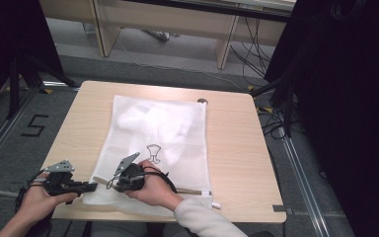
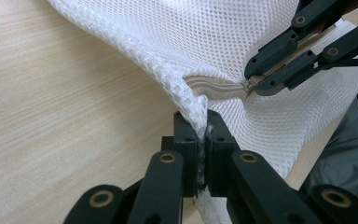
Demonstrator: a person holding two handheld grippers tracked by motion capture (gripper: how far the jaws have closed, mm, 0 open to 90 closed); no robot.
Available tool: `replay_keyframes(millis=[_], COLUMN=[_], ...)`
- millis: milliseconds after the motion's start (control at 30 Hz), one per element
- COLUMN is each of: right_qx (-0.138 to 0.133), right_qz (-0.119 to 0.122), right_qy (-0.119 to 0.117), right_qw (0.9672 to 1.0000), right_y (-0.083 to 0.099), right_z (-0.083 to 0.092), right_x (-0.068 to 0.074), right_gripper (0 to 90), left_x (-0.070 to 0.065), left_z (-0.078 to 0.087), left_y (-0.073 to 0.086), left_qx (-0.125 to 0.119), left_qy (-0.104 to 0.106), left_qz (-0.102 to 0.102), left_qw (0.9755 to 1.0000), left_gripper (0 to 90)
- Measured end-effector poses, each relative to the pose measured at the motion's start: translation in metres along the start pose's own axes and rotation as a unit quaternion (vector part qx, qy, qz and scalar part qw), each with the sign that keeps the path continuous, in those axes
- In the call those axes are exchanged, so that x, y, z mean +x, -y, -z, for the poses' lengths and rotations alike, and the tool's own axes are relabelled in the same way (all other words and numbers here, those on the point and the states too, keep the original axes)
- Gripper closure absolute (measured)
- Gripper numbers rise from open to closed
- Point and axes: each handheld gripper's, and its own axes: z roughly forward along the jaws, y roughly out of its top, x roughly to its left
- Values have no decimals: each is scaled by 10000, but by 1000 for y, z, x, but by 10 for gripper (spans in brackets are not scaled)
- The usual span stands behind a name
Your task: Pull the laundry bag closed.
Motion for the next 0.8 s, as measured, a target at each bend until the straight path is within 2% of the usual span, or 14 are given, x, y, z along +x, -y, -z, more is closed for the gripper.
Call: replay_keyframes(millis=[133,233,267,367,467,700,800], right_qx=[-9,3,16,7,-30,20,22], right_qz=[120,-52,40,-37,70,-98,-18], right_qy=[0,-2,34,36,21,20,40], right_qw=[9999,10000,10000,10000,10000,9999,10000], right_y=[0,2,2,4,5,6,7], right_z=[2,4,5,7,7,9,10], right_x=[-3,-2,-4,-4,-6,-5,-6], right_gripper=[826,826,827,827,827,826,827], left_x=[2,2,2,2,2,2,2], left_z=[2,2,2,2,2,1,2], left_y=[-1,-1,-1,-1,-1,-1,-1], left_qx=[114,124,125,130,133,126,132], left_qy=[13,10,20,10,29,20,24], left_qz=[-69,-69,-64,-56,-46,-33,-40], left_qw=[9999,9999,9999,9999,9999,9999,9999], left_gripper=[852,852,852,852,852,852,851])
